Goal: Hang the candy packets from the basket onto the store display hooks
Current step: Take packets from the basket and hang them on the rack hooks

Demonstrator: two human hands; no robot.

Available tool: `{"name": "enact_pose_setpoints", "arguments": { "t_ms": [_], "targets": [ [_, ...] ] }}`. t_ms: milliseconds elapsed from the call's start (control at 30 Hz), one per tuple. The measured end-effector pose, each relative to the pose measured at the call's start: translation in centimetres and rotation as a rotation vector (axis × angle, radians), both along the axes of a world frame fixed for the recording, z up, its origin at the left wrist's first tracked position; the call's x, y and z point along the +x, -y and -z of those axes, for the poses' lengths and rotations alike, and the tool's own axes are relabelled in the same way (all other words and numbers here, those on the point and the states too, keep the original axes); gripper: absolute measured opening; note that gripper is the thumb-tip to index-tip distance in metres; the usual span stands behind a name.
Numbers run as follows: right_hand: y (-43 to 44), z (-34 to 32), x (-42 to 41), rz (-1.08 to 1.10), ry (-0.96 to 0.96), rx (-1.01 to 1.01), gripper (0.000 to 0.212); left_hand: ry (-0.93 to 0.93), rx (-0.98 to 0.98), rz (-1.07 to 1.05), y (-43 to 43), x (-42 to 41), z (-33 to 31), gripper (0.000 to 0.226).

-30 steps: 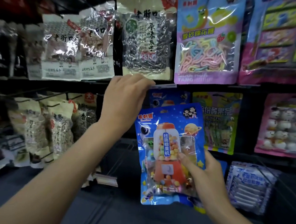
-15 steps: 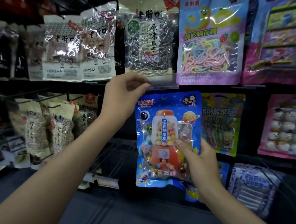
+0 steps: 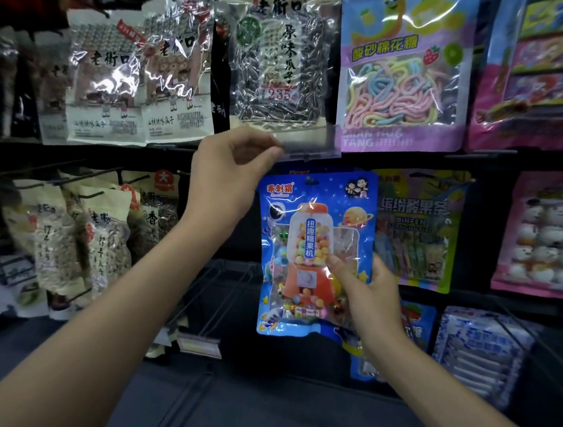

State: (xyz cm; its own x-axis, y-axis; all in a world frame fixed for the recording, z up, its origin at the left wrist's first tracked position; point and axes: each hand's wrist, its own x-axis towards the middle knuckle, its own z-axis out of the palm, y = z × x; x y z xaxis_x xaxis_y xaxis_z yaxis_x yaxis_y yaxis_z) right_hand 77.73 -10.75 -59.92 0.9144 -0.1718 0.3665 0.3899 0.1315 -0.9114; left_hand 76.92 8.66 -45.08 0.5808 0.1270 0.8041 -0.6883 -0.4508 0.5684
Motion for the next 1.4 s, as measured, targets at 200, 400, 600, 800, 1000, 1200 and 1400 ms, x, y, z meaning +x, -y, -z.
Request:
{"name": "enact_pose_setpoints", "arguments": {
  "t_ms": [200,400,600,800,1000,1200,1400],
  "targets": [
    [-0.1,0.2,5.7,0.076,-0.091,0.067,0.016,0.025,0.052,-0.060,-0.1,0.0,-0.2,0.007],
    [0.5,-0.5,10.5,0.120,-0.170,0.114,0.013,0.036,0.031,-0.025,-0.3,0.1,0.0,0.007],
    [1.0,-0.5,14.4,0.142,-0.198,0.089,0.017,0.093,-0.083,0.058,0.1,0.8,1.0,0.010],
    [1.4,-0.2,16.3,0.116,-0.173,0.087,0.017,0.122,-0.289,0.099,1.2,1.5,3.8,0.015],
    [1.6,0.1,17.3,0.163,-0.165,0.038,0.028,-0.064,-0.551,0.138,2.6,4.3,8.6,0.023],
    [1.7,0.0,17.2,0.236,-0.095,-0.081,0.022,-0.423,-0.354,-0.028,3.0,11.1,14.4,0.035],
    [2.0,0.3,16.8,0.276,0.013,-0.162,0.015,-0.581,-0.248,-0.063,4.1,16.0,15.2,0.084]
  ]
}}
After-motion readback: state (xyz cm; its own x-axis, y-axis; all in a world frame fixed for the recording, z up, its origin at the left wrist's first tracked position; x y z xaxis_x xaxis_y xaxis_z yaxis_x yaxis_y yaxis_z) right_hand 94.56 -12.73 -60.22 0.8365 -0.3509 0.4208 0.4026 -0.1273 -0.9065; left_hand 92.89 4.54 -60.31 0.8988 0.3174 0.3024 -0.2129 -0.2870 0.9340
